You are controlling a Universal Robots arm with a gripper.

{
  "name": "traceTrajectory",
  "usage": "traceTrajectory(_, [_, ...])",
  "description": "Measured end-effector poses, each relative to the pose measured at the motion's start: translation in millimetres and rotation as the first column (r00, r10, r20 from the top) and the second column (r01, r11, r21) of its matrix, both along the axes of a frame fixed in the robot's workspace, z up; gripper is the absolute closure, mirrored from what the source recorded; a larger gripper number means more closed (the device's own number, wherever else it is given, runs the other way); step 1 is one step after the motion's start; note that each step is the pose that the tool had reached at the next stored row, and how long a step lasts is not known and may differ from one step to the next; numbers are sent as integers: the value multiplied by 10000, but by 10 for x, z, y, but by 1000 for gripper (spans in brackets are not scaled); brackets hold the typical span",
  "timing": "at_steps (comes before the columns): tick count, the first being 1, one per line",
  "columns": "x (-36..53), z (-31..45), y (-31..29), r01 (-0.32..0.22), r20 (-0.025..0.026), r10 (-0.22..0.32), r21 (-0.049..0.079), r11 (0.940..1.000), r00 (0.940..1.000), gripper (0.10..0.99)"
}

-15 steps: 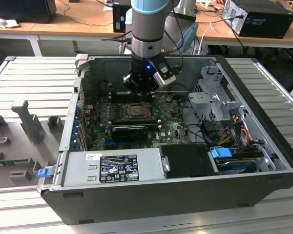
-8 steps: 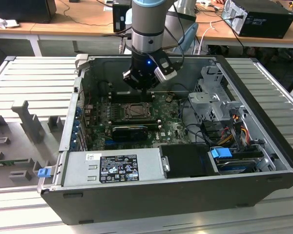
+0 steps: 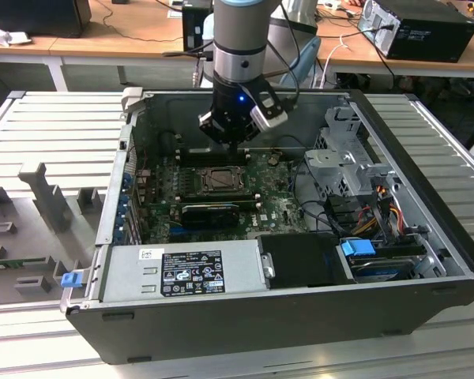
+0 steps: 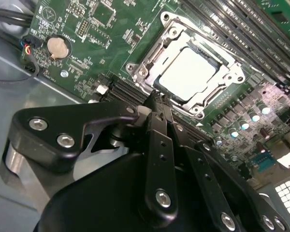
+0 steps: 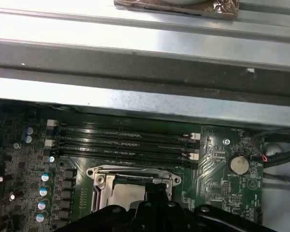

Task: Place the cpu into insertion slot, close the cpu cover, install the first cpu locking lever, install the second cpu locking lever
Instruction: 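Install the second cpu locking lever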

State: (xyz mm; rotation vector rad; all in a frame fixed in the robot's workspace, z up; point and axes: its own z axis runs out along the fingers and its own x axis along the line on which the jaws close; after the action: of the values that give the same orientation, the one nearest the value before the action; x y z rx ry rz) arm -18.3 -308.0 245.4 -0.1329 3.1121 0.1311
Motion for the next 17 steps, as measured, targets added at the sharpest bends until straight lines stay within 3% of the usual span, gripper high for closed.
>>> traceTrajectory(12, [0, -3, -220, -1, 0, 1, 1, 10000, 10000, 980])
traceTrajectory(15, [-1, 21, -227, 2, -7, -2, -1, 10000, 10000, 980])
traceTrajectory(17, [0, 56, -230, -1, -41, 1, 0, 10000, 10000, 980])
